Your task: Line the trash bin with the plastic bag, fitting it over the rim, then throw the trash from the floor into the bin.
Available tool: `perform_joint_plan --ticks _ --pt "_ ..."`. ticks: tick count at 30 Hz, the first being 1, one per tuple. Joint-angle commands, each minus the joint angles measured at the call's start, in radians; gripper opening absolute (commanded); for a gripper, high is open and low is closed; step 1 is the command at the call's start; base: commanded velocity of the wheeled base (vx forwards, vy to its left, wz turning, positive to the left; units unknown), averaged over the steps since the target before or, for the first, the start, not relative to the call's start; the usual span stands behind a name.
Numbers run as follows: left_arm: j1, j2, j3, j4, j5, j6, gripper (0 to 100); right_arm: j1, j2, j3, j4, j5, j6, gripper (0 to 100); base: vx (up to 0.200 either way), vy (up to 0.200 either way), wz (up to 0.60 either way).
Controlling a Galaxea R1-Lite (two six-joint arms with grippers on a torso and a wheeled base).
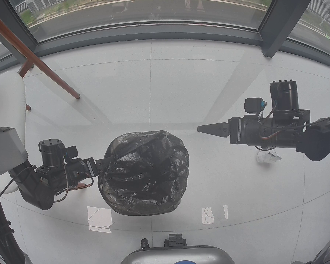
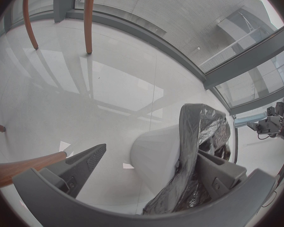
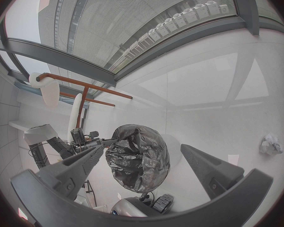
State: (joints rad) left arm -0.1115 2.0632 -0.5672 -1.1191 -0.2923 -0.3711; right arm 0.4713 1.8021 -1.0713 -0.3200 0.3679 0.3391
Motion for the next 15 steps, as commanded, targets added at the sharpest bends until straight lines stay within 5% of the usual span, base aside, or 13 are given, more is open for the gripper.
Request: perform_joint_plan --ticks 1,15 --pt "-0.024 -0.005 0.0 -0.018 0.001 -0.028 100 0.007 0.002 -0.001 -0.001 0.0 0.0 100 0.0 0.0 0.0" --pt "-0.037 -0.029 0.01 -0.037 0.021 -0.062 100 0.007 0.002 -0.001 -0.001 0.0 0.0 100 0.0 0.0 0.0"
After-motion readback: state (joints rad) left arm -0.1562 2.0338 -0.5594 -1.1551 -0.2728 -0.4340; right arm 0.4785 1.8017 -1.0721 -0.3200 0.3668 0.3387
